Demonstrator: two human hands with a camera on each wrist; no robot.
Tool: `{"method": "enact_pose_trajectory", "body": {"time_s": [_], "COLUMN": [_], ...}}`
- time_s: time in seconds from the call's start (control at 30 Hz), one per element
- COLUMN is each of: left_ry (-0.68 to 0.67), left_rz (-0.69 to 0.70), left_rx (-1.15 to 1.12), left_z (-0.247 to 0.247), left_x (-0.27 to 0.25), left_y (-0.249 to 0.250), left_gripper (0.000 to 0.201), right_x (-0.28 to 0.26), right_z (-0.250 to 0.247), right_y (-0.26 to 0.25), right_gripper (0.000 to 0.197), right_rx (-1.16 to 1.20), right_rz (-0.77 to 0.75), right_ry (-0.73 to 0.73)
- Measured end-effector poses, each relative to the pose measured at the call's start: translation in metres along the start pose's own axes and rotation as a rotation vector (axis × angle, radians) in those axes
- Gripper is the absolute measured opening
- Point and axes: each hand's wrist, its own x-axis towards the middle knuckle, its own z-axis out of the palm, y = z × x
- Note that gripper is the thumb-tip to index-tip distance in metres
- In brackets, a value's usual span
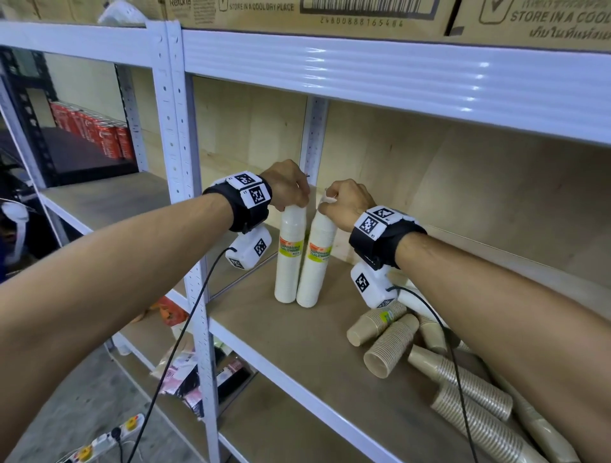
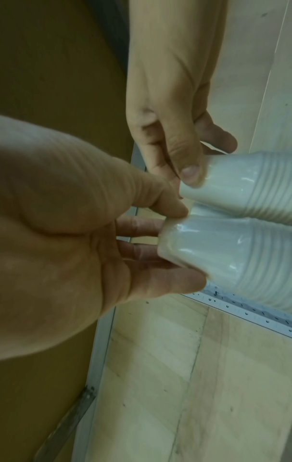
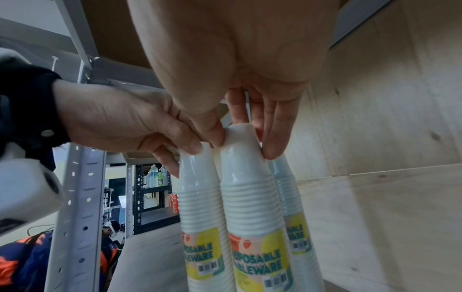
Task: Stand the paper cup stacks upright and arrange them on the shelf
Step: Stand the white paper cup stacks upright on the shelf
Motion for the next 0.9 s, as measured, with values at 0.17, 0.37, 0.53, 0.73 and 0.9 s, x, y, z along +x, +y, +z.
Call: {"method": "enact_pose_trajectory", "body": {"time_s": [0.17, 0.37, 0.53, 0.73, 0.9], "left_ry": [0.005, 0.018, 0.049, 0.127, 0.113], "left_rz": [0.005, 0.016, 0.053, 0.173, 0.268], "left_rx": [0.010, 0.002, 0.042, 0.080, 0.044], "left_z": [0.005, 0.005, -0.003, -0.019, -0.013], "left_x": [0.005, 0.008, 0.009, 0.011, 0.017], "left_y": [-0.008, -0.011, -0.006, 0.023, 0.060], "left_gripper": [0.024, 0.028, 0.028, 0.028, 0.030], "right_x": [0.004, 0.009, 0.014, 0.016, 0.005], "right_z": [0.009, 0.013, 0.006, -0.031, -0.070], "right_y": [0.004, 0.006, 0.014, 0.043, 0.089], "right_gripper": [0.029, 0.034, 0.038, 0.035, 0.028], "right_rx": [0.040, 0.051, 0.031, 0.000, -0.043], "right_rz": [-0.012, -0.029, -0.039, 0.000, 0.078], "right_ry": [-0.004, -0.017, -0.015, -0.024, 0.019]}}
